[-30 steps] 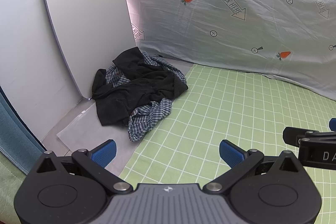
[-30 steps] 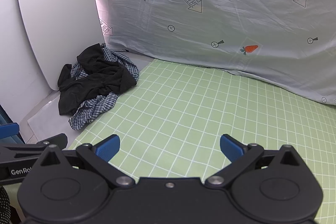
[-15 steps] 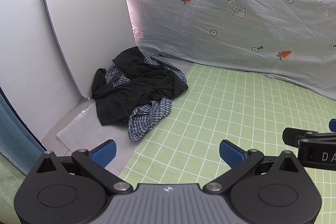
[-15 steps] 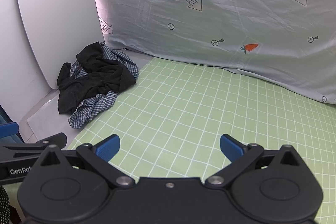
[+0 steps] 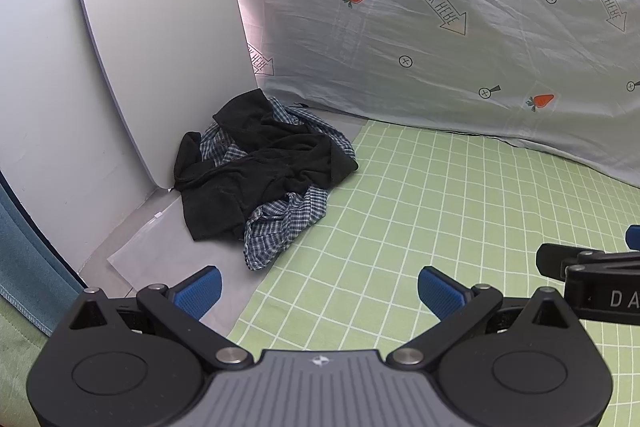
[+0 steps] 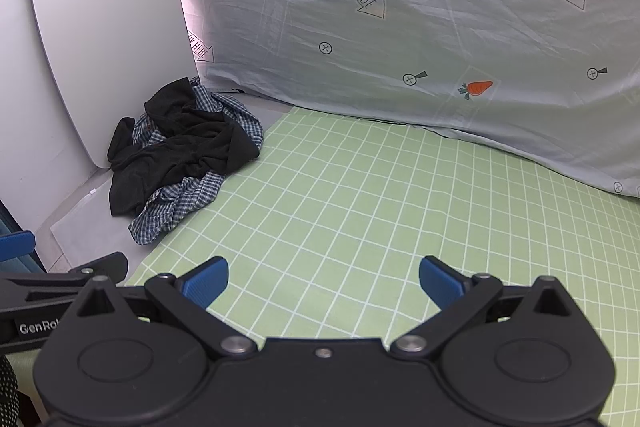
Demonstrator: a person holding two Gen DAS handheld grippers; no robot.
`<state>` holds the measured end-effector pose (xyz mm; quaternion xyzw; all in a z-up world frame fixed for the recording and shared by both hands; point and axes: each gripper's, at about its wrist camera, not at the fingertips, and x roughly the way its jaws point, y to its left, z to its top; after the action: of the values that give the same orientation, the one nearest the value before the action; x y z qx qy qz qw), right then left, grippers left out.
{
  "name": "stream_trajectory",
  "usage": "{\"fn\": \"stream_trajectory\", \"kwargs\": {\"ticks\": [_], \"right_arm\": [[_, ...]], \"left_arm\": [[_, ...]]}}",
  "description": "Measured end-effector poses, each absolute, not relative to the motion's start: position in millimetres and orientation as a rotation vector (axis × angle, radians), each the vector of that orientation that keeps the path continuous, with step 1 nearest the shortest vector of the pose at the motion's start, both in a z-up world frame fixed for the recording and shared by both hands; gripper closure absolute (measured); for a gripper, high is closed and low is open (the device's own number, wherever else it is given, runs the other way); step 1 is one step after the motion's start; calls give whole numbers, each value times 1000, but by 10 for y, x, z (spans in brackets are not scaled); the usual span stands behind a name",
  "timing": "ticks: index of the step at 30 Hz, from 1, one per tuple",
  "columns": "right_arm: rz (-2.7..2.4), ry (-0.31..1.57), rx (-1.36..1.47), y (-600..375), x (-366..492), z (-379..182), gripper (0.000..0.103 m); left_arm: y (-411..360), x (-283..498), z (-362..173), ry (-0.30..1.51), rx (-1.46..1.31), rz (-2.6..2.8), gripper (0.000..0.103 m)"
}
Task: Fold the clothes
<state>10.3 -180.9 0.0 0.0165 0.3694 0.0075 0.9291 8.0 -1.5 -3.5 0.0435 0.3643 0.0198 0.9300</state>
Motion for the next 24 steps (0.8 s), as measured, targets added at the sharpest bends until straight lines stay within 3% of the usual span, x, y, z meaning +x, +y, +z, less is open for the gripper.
{"fn": "stream_trajectory", "kwargs": {"ticks": [24], "right_arm": [[-7,779,48,-1775,244,-62,0]], "left_arm": [[-24,227,-122,769,110,28,0]]}}
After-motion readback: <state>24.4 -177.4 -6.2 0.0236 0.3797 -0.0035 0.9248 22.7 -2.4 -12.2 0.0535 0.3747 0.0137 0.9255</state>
